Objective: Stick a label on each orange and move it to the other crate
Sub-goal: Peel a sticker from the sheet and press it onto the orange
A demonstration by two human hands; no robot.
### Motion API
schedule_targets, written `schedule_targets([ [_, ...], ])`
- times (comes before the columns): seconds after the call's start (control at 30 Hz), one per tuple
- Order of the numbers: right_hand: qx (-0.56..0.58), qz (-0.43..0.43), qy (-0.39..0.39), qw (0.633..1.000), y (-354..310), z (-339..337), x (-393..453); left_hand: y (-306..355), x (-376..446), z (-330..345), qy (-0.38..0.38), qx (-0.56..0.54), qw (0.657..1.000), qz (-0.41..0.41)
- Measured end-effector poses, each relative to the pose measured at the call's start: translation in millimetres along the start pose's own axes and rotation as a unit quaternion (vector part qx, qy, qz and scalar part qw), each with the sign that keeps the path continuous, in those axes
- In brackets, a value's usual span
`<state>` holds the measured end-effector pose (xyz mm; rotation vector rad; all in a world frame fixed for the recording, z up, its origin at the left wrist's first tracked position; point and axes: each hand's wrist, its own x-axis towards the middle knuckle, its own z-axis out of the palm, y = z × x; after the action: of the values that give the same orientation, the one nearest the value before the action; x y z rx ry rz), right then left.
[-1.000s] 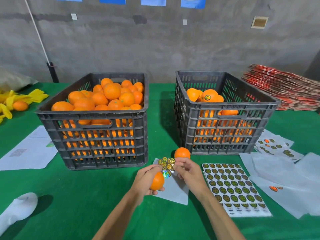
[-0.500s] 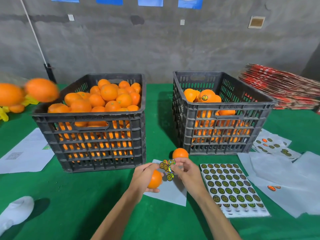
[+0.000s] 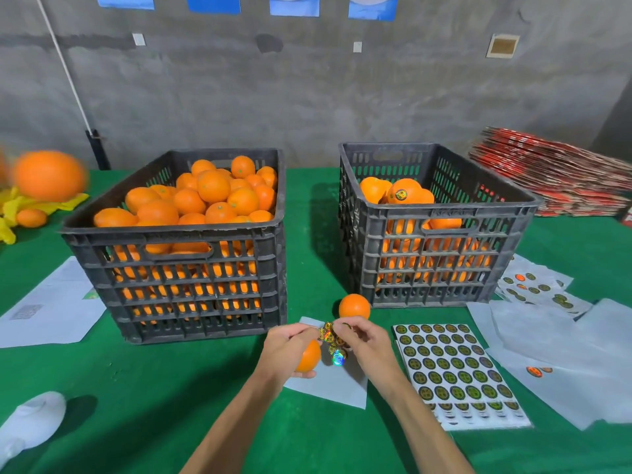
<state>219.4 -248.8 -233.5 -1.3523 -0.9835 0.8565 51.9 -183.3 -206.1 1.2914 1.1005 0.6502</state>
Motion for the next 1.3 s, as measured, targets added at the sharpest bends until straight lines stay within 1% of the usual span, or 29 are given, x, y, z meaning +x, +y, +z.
schedule_targets([
  [0.1,0.007,-0.014,-0.006,1.000,-0.7,-2.8,-1.0,-0.9,-1.2,0.2,-0.009,0.014,1.000,0.008],
  [0.2,0.012,0.000,-0.021,1.000,0.3,-3.6,-1.2,-2.1,-1.6,1.7,-0.017,0.026,0.999,0.017],
  [0.3,0.051,0.009,0.004,0.999,3.1,-0.7,0.7,-4.3,-0.6,5.0,0.019,0.032,0.998,0.053],
  [0.4,0.060,0.006,0.047,0.997,5.4,1.9,3.4,-6.3,0.5,9.5,0.067,0.109,0.985,0.115],
  [0.43,0.057,0.002,0.056,0.997,6.2,2.7,3.7,-6.8,0.8,11.6,0.072,0.135,0.980,0.126],
  [0.53,0.059,-0.014,0.057,0.997,5.4,4.9,2.4,-3.7,1.0,18.5,0.063,0.159,0.977,0.127],
  [0.67,0.065,-0.024,0.050,0.996,2.3,5.1,-0.3,1.0,7.7,19.2,0.101,0.226,0.956,0.157],
  [0.87,0.071,-0.029,0.040,0.996,0.9,5.4,-1.3,1.8,7.5,15.6,0.096,0.202,0.959,0.174],
  [1.03,0.076,-0.045,0.028,0.996,-0.2,6.7,-3.4,0.7,8.0,15.8,0.088,0.203,0.956,0.194],
  [1.3,0.060,-0.043,0.028,0.997,1.1,8.3,-2.7,-2.3,11.8,12.7,0.063,0.189,0.962,0.188],
])
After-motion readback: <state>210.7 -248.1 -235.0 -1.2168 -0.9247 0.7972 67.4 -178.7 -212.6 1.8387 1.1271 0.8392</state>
